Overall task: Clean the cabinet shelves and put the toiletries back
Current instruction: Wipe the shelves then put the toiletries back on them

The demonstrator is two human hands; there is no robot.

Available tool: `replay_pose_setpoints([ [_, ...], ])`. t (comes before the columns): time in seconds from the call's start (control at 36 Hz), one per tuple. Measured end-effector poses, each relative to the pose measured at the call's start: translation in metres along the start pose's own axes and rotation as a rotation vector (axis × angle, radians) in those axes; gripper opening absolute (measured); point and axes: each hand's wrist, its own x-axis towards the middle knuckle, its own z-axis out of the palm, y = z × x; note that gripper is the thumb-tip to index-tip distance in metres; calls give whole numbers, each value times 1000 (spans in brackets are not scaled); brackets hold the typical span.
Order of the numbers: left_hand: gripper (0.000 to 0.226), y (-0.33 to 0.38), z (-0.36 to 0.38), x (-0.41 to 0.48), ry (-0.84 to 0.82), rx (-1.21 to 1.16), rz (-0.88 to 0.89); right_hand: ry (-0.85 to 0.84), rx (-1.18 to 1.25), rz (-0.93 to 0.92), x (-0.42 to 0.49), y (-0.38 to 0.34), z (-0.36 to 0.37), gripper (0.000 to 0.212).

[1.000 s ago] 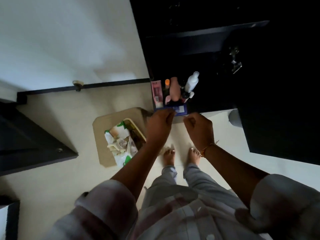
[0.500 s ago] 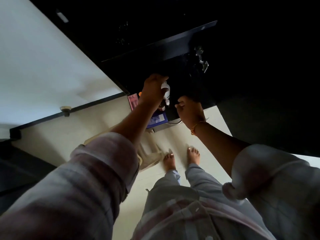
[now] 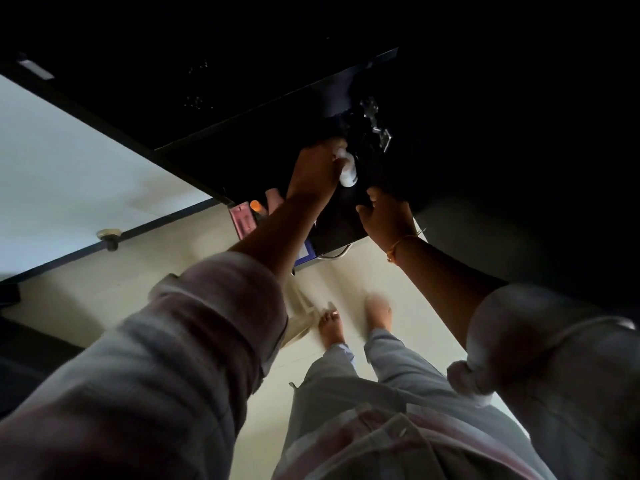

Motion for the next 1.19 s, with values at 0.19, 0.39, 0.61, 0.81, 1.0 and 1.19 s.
replay_pose_setpoints([
  [0.19,21,36,11,30,-47,82,43,-12,-97,43,15,5,-12,54],
  [0.39,19,43,13,40,-38,81,94,-18,-99,14,20,-1,-12,59],
  [0.61,19,48,10,44,-19,46,68,-12,-83,12,23,-5,-13,57],
  [0.81,16,44,15,43,2,-60,80,-26,-106,21,24,-3,-17,58],
  [1.0,19,43,17,43,15,-7,79,-34,-127,18,24,-5,-18,56],
  [1.19,37,33,15,39,-28,-72,-8,-15,-132,7,22,-7,-19,56],
])
